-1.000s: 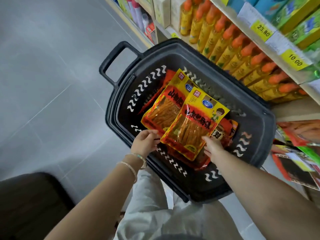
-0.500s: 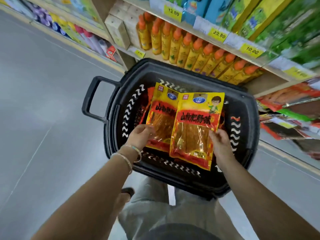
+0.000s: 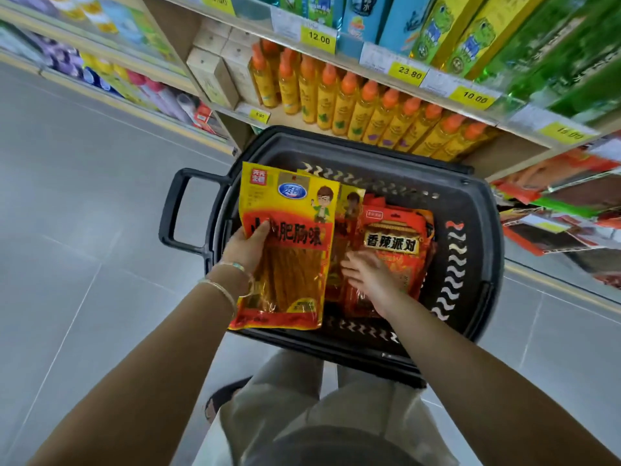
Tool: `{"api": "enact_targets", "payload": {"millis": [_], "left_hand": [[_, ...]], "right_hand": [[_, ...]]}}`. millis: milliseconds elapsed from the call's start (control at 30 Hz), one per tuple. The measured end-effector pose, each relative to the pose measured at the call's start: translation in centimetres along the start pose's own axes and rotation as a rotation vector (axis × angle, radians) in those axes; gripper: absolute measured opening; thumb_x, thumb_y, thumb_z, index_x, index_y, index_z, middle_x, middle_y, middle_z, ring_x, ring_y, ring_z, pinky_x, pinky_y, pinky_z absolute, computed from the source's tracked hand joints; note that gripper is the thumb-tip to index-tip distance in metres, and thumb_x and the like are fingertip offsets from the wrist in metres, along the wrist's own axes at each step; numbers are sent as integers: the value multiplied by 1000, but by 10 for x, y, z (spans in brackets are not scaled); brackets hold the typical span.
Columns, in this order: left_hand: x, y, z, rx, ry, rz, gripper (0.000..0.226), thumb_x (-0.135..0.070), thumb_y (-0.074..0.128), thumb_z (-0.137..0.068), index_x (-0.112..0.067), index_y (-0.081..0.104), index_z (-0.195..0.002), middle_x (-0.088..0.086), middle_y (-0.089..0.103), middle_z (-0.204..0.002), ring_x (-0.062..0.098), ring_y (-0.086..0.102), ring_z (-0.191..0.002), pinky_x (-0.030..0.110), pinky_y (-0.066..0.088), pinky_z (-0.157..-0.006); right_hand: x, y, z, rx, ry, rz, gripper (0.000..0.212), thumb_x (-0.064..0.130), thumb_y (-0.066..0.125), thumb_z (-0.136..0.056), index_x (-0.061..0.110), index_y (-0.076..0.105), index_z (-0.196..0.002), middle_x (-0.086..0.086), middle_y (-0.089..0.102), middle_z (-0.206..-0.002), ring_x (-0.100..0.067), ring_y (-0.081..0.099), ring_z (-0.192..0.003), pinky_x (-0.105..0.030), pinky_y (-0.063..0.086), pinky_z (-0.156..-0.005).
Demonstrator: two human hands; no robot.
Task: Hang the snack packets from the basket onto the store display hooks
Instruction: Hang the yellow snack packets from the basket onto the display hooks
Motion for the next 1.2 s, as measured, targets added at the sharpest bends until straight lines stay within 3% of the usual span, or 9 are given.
{"api": "enact_targets", "payload": {"millis": [100, 200, 367, 567, 700, 800, 933, 1067, 1200], "left_hand": [[6, -25, -15, -99, -45, -89, 45, -44, 47, -94, -16, 51, -130, 11, 59, -120, 32, 56, -107, 42, 45, -94], [10, -34, -27, -85, -77, -144, 47, -44, 44, -95, -16, 49, -132, 14, 58, -124, 35, 55, -111, 46, 43, -98], [13, -34, -36, -87, -90, -193, 45, -42, 42, -97, -13, 50, -130, 11, 59, -111, 28, 55, -94, 33, 41, -81], [15, -35, -37, -93, -102, -212, 45, -44, 41, -96, -11, 53, -125, 12, 60, -107, 28, 56, -88, 35, 44, -79], [12, -36, -38, -75, -88, -210, 50, -49, 39, -95, -14, 50, -129, 12, 58, -120, 30, 54, -100, 36, 42, -88], [5, -35, -34, -57, -74, -229, 62, -61, 30, -92, -16, 46, -133, 12, 55, -127, 32, 51, -112, 36, 36, -90], [-13, -30, -21, -46, -49, -245, 70, -63, 27, -92, -11, 45, -135, 15, 52, -132, 33, 48, -118, 35, 34, -90], [-39, -15, 3, 25, 146, -213, 63, -59, 35, -92, -15, 46, -136, 10, 52, -133, 30, 49, -118, 31, 33, -94], [-70, 5, 37, 17, 260, -127, 61, -57, 38, -92, -13, 48, -134, 4, 54, -118, 20, 49, -101, 26, 29, -84]], "right_hand": [[-11, -9, -27, -114, 67, 100, 23, 26, 51, -96, 15, 52, -117, -9, 56, -122, -26, 54, -116, -40, 43, -102], [-13, -10, -54, -160, 117, 205, 40, 34, 51, -95, 16, 46, -131, -6, 52, -122, -24, 51, -109, -40, 40, -100], [-6, 6, -85, -196, 142, 120, 48, 33, 51, -96, 10, 41, -137, -9, 45, -139, -26, 45, -122, -44, 36, -107], [-9, 25, -86, -248, 234, -74, 66, 44, 70, -80, 17, 36, -129, -3, 44, -121, -18, 45, -102, -30, 50, -79], [-9, 25, -77, -214, 225, -99, 75, 57, 65, -78, 23, 37, -139, -4, 36, -146, -28, 35, -132, -46, 31, -106], [-4, 12, -63, -226, 182, -215, 82, 63, 71, -68, 27, 44, -136, -2, 37, -148, -28, 30, -138, -50, 23, -110], [4, -13, -32, -275, -6, -121, 31, 45, 72, -76, 34, 58, -100, 0, 62, -116, -29, 54, -116, -53, 38, -103], [16, -35, 12, -344, -192, -49, 21, 45, 67, -80, 32, 60, -95, 1, 67, -108, -27, 61, -105, -48, 45, -97], [29, -65, 75, -404, -409, -90, 8, 40, 61, -88, 39, 63, -96, 27, 65, -91, 8, 59, -87, -12, 47, -72]]}}
Point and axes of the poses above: each hand's wrist, its own z-axis away from the middle knuckle, its own y-axis out of the palm, x = y × z, the point moved 4 cm from there along -z, towards the middle knuckle
